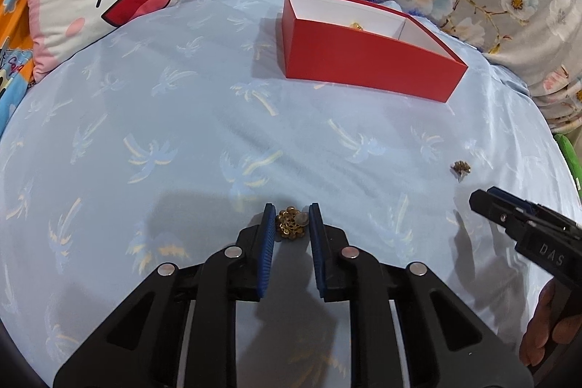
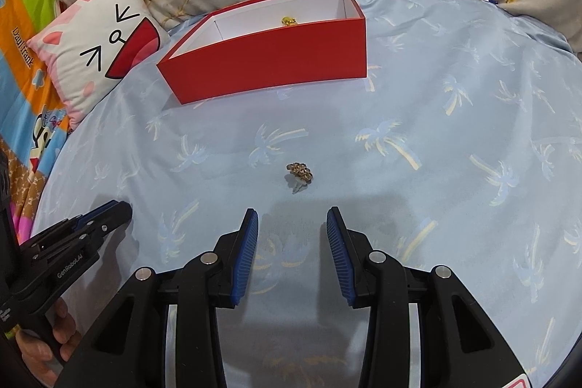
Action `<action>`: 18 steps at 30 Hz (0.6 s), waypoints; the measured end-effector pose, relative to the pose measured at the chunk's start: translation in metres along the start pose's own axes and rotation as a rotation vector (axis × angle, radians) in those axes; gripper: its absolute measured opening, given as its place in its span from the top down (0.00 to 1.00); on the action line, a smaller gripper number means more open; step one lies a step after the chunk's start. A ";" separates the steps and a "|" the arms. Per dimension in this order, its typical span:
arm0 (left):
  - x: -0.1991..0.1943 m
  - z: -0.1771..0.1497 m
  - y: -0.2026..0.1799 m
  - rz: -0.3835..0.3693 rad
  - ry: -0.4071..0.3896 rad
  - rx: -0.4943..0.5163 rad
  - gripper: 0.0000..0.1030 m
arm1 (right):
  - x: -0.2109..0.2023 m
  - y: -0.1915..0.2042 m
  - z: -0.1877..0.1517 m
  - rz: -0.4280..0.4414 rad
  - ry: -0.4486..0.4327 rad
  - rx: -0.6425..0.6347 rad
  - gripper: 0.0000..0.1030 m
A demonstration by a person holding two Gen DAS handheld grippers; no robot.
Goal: Organize jewelry
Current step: 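Lift the gold charm with the left tool and carry it over the red box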
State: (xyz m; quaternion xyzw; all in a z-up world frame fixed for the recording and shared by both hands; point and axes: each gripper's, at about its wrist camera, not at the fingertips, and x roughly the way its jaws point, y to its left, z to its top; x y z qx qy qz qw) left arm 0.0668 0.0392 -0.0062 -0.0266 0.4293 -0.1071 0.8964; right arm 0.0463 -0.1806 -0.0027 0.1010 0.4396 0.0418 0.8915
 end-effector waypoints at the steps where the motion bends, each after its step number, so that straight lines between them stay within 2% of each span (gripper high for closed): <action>1: 0.003 0.003 -0.001 -0.001 -0.001 0.001 0.82 | 0.002 0.000 0.001 -0.001 0.002 0.000 0.63; 8: 0.016 0.018 -0.007 0.000 -0.008 0.007 0.82 | 0.013 -0.001 0.012 0.004 0.004 0.011 0.65; 12: 0.023 0.025 -0.011 0.003 -0.012 0.014 0.82 | 0.020 -0.001 0.017 0.011 0.006 0.019 0.73; 18: 0.032 0.035 -0.016 0.007 -0.015 0.021 0.82 | 0.025 -0.001 0.022 0.009 -0.004 0.022 0.77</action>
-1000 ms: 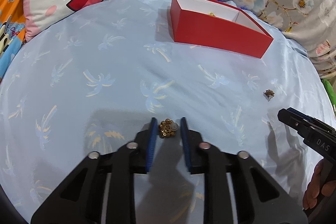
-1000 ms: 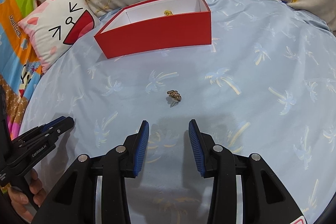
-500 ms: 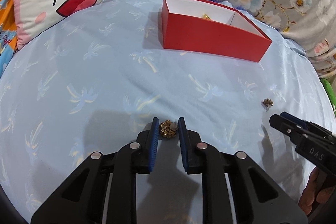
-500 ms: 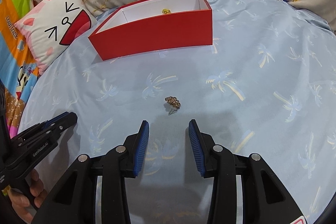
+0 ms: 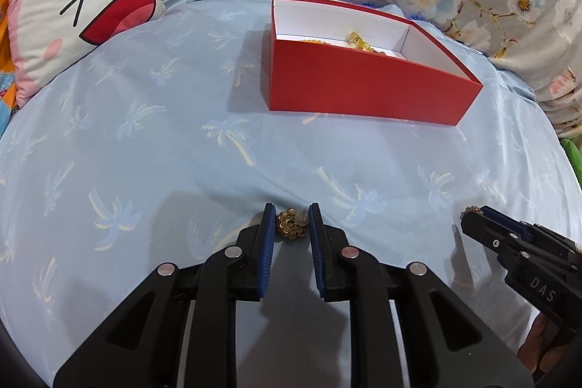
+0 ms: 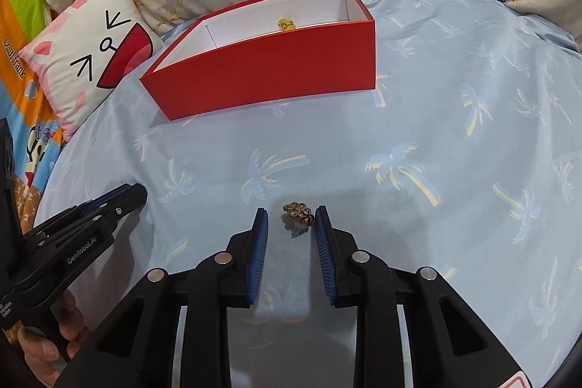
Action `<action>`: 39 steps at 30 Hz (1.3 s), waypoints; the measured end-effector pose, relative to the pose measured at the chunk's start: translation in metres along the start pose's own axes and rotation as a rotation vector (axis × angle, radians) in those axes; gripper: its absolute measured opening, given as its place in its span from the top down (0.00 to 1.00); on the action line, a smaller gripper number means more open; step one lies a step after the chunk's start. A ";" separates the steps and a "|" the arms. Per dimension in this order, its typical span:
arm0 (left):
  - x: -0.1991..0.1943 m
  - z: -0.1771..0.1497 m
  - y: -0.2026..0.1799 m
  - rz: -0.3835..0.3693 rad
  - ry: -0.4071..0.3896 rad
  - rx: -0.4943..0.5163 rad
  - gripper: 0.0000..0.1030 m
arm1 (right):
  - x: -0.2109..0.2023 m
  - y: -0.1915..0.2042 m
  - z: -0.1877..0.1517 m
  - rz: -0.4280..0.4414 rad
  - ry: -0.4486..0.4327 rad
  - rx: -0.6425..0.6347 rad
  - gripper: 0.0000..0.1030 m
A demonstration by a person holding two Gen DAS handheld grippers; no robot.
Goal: Organize jewelry
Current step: 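Lift the gold charm with the left tool and carry it over the red box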
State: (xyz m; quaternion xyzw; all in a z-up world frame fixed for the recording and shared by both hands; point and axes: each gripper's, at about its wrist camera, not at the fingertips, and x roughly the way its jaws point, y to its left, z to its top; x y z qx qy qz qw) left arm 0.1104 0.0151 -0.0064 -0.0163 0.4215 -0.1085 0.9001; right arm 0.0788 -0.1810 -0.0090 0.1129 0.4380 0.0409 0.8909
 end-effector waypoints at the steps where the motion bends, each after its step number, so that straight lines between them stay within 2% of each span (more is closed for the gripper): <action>1: 0.001 0.002 0.000 0.001 0.000 -0.001 0.82 | 0.001 0.000 0.001 -0.001 -0.001 0.000 0.77; 6: 0.006 0.007 -0.003 0.003 -0.001 0.000 0.82 | 0.002 -0.001 0.002 -0.014 -0.011 -0.001 0.84; 20: 0.002 0.010 -0.006 -0.008 0.019 -0.022 0.82 | -0.011 -0.003 0.004 0.011 -0.033 0.013 0.84; 32: -0.023 0.023 -0.026 -0.019 -0.013 0.008 0.82 | -0.033 0.008 0.009 0.027 -0.072 -0.004 0.84; 39: -0.033 0.040 -0.039 -0.023 -0.034 0.021 0.82 | -0.046 0.014 0.024 0.035 -0.109 -0.016 0.84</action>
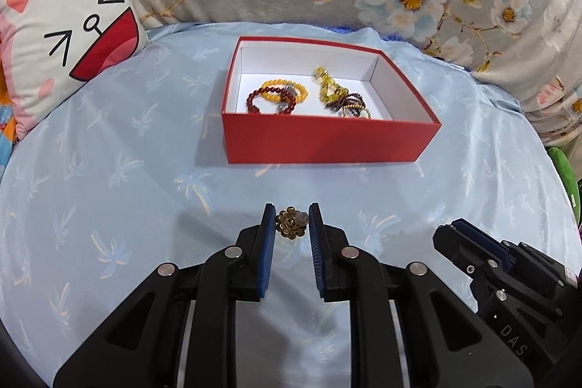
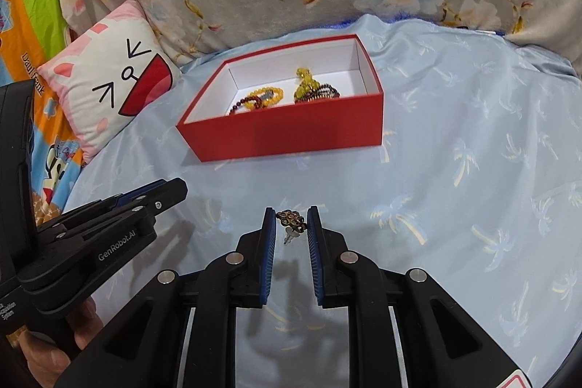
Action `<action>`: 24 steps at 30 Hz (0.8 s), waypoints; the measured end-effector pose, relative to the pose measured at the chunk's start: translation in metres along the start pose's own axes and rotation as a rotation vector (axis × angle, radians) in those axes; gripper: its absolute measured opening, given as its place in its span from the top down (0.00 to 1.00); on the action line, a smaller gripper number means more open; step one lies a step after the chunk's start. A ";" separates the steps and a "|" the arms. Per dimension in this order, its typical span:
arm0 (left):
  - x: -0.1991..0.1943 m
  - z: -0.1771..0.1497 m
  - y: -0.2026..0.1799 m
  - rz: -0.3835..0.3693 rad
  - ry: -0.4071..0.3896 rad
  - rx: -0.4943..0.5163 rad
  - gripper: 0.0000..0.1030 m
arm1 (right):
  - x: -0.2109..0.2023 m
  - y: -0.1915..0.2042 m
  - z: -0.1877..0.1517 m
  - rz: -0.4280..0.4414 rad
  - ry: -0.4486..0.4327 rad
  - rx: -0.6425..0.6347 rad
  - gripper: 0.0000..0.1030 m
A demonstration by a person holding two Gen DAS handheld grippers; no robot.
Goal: Organize jewelry
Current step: 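Lift the gold charm with the left tool and carry it over the red box, then lower the gold charm into the red box and open the left tool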
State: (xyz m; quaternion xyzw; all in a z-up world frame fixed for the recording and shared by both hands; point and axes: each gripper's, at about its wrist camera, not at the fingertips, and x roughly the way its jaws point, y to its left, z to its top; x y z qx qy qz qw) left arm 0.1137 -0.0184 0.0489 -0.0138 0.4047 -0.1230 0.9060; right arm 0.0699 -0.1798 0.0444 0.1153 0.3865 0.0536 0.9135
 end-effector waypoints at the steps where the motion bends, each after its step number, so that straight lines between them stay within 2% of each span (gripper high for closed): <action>1: -0.001 0.003 -0.002 -0.001 -0.003 0.001 0.82 | -0.001 0.000 0.003 0.002 -0.006 -0.001 0.84; 15: 0.001 0.051 -0.015 0.007 -0.043 0.020 0.82 | -0.005 0.002 0.055 0.016 -0.092 -0.017 0.84; 24: 0.010 0.078 -0.018 0.024 -0.074 0.035 0.82 | 0.009 -0.003 0.087 0.015 -0.110 -0.015 0.84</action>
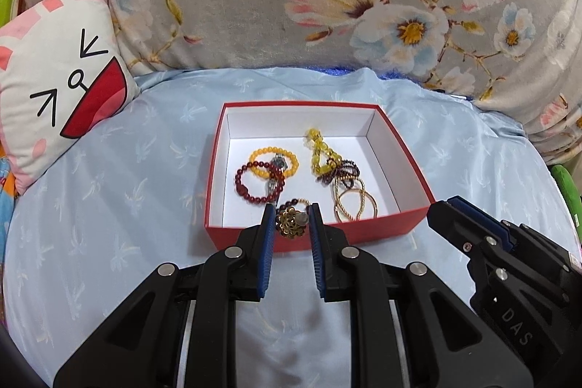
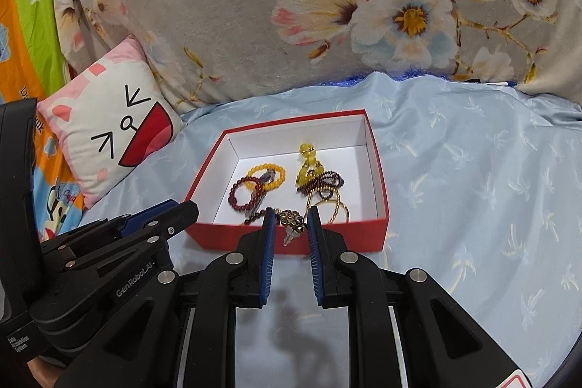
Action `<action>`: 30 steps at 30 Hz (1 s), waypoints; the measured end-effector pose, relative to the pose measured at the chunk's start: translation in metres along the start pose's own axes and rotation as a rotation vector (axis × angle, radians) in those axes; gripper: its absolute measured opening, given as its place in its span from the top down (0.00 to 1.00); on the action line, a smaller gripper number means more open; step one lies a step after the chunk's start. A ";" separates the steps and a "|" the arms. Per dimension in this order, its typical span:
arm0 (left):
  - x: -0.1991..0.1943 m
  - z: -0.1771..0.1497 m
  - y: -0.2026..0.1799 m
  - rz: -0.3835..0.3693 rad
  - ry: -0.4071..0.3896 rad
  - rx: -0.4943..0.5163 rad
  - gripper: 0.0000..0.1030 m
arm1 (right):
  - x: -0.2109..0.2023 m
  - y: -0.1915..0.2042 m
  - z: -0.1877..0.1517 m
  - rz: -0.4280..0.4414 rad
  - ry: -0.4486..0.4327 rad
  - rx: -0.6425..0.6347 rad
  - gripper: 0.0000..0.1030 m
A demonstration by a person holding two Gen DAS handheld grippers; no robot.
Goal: Organize jewelry
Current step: 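Lower the gold charm into the red box and open the left tool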
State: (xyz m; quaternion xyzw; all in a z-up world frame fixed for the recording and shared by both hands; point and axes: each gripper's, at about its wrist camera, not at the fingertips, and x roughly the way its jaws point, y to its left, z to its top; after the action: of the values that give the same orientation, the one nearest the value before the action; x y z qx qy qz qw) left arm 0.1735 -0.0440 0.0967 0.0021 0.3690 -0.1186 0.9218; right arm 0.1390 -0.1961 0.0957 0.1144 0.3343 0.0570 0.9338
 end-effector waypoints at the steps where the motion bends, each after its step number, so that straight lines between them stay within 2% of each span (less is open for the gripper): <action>1: 0.001 0.003 0.000 0.001 -0.003 0.001 0.82 | 0.002 -0.001 0.003 -0.003 -0.002 0.000 0.84; 23: 0.040 0.046 0.011 0.023 -0.040 0.003 0.82 | 0.042 -0.014 0.043 -0.019 -0.033 -0.014 0.84; 30: 0.067 0.058 0.014 0.018 -0.030 -0.007 0.82 | 0.080 -0.023 0.056 -0.009 0.018 0.009 0.84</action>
State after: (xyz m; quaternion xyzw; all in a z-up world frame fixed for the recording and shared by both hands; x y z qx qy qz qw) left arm 0.2632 -0.0501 0.0923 0.0008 0.3556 -0.1089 0.9283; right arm 0.2373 -0.2136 0.0827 0.1166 0.3437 0.0525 0.9303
